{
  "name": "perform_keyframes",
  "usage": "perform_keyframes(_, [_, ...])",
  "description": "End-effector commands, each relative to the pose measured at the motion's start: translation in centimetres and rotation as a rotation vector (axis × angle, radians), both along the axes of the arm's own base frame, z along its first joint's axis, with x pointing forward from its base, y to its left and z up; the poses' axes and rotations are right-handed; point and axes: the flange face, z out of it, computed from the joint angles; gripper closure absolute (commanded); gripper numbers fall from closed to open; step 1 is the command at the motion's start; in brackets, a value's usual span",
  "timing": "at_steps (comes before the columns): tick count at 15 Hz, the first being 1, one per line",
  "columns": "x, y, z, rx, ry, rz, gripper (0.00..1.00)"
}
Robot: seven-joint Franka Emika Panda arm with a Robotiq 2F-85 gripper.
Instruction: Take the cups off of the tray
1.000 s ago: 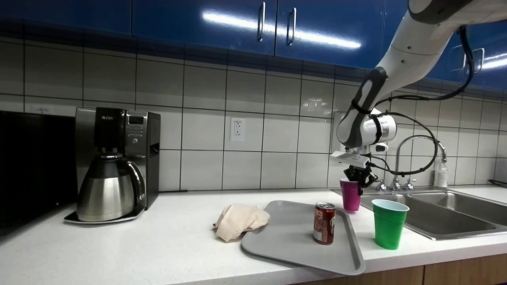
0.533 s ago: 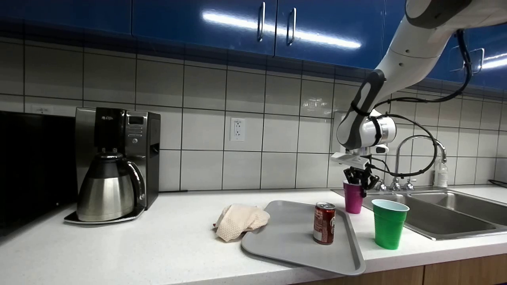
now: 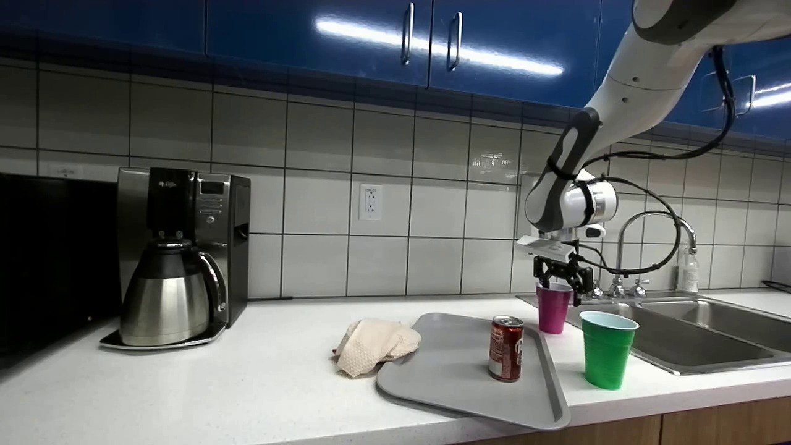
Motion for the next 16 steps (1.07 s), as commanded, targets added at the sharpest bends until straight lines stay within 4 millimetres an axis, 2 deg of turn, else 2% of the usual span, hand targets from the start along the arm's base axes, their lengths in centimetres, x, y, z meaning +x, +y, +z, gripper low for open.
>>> perform_keyframes(1, [0.0, 0.0, 1.2, 0.003, -0.026, 0.011, 0.00])
perform_keyframes(8, [-0.8, 1.6, 3.4, 0.012, -0.045, 0.053, 0.00])
perform_keyframes(16, [-3.4, 5.7, 6.5, 0.021, -0.049, 0.153, 0.00])
